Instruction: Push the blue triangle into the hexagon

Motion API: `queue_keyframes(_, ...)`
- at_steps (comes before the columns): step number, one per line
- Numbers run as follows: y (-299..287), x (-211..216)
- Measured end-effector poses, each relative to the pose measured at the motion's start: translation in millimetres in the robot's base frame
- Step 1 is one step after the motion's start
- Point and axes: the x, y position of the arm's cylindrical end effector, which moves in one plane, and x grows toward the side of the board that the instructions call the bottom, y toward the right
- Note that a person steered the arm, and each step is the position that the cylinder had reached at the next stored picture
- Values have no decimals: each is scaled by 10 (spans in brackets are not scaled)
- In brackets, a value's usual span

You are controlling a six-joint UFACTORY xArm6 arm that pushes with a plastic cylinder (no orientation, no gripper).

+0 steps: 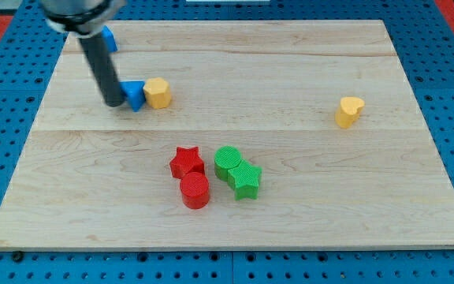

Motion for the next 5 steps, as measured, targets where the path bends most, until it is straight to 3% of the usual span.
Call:
queue_keyframes(2,564,234)
queue_keyframes(3,1460,232)
queue_keyframes(4,2504,-199)
queue_keyframes(5,3483,-288)
